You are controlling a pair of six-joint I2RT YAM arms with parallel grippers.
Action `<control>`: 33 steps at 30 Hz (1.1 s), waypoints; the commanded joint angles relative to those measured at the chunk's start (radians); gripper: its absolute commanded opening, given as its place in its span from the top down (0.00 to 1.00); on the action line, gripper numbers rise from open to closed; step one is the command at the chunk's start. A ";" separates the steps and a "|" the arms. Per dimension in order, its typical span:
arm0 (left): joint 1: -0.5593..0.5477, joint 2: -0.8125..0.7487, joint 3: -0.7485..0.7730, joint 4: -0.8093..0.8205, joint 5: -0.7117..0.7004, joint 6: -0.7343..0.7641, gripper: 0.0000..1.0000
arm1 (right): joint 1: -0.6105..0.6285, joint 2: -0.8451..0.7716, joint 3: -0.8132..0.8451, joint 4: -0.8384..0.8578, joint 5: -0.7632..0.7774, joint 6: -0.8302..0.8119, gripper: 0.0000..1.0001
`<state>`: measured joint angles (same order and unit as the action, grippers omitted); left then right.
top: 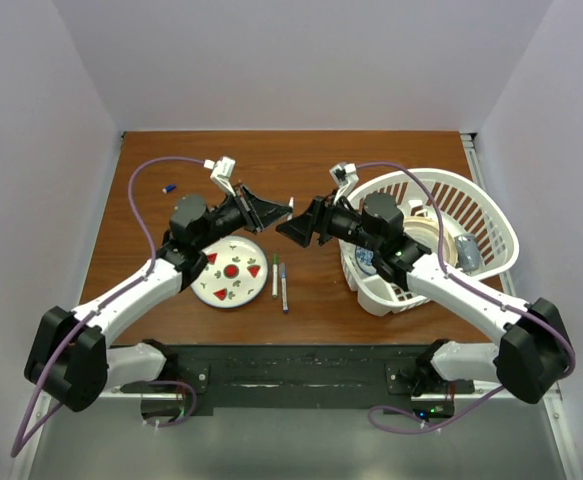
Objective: Insert the pens into the pen caps
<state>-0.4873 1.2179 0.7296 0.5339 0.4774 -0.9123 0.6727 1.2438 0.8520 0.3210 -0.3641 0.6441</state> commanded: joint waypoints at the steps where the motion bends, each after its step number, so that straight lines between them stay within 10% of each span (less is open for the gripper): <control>1: -0.007 -0.067 -0.045 0.184 -0.005 -0.095 1.00 | -0.001 0.017 -0.013 0.188 -0.059 0.057 0.28; 12: -0.017 -0.152 -0.102 0.227 -0.085 -0.140 1.00 | -0.001 0.022 -0.089 0.386 -0.073 0.158 0.70; 16: -0.025 -0.170 -0.088 0.196 -0.109 -0.090 1.00 | 0.001 0.040 -0.128 0.537 -0.104 0.213 1.00; 23: -0.025 -0.205 0.098 -0.155 -0.221 0.120 0.32 | -0.001 -0.010 -0.168 0.506 -0.056 0.220 1.00; 30: -0.001 -0.152 0.364 -0.641 -0.681 0.476 0.30 | 0.001 -0.147 -0.179 0.394 -0.062 0.138 1.00; 33: 0.201 -0.078 0.419 -0.703 -0.648 0.486 0.30 | 0.001 -0.225 -0.171 0.320 -0.036 0.095 1.00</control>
<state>-0.4717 1.0657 1.0664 0.0345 -0.0196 -0.5747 0.6735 1.1133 0.6704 0.6937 -0.4355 0.8158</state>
